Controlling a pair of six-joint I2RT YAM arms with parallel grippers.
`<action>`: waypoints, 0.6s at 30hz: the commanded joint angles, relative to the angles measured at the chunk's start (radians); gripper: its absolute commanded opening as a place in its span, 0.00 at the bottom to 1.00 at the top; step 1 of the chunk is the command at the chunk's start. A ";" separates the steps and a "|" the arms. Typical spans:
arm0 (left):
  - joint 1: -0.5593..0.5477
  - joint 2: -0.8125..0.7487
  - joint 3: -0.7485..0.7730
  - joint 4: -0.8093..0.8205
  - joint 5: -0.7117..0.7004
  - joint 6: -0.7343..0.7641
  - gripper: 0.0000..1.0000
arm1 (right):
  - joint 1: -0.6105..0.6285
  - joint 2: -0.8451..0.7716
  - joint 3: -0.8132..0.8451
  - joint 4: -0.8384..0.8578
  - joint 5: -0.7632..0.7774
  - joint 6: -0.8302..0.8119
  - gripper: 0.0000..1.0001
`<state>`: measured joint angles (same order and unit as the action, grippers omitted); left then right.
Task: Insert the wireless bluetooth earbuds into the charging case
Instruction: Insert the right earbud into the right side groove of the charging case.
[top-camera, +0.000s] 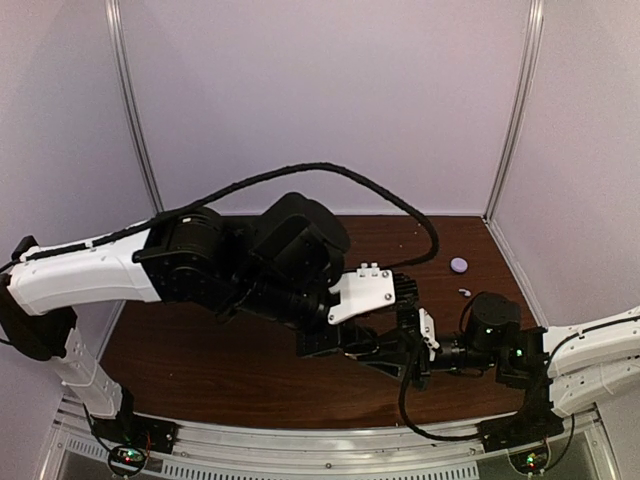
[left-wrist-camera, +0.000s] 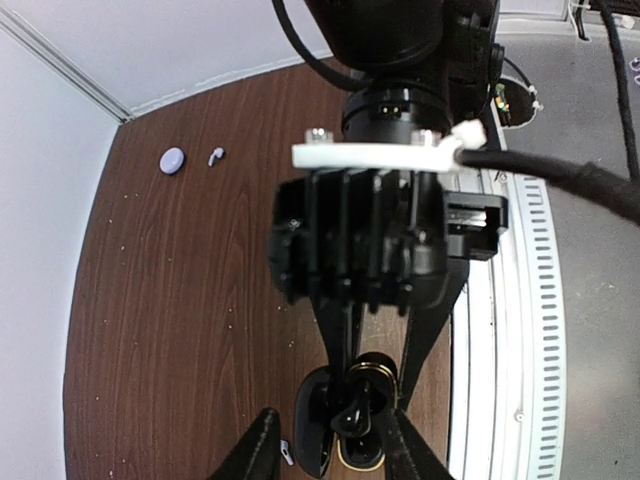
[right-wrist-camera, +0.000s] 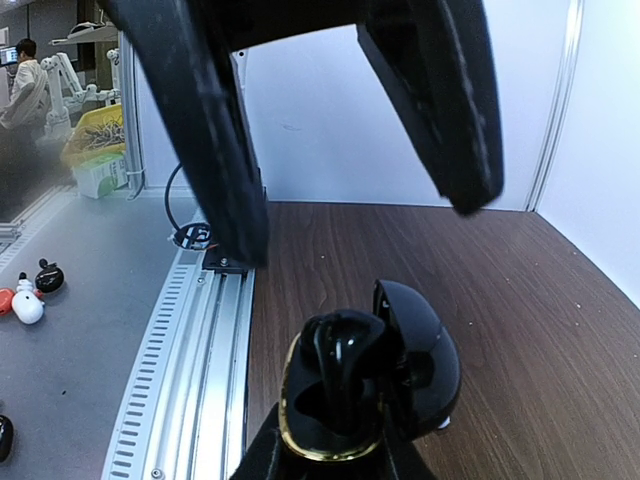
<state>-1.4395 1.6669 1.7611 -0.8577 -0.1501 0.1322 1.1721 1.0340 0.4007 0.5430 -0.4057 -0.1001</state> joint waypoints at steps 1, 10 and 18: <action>0.004 -0.079 -0.039 0.088 0.062 -0.013 0.36 | 0.002 -0.011 -0.007 0.031 -0.017 0.017 0.00; 0.004 -0.279 -0.276 0.333 0.082 0.001 0.26 | -0.005 -0.033 -0.015 0.058 -0.024 0.051 0.00; -0.053 -0.260 -0.355 0.400 0.017 0.092 0.20 | -0.006 -0.046 -0.009 0.055 -0.030 0.073 0.00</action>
<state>-1.4689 1.3716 1.4200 -0.5564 -0.1059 0.1669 1.1702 1.0084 0.3973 0.5591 -0.4202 -0.0498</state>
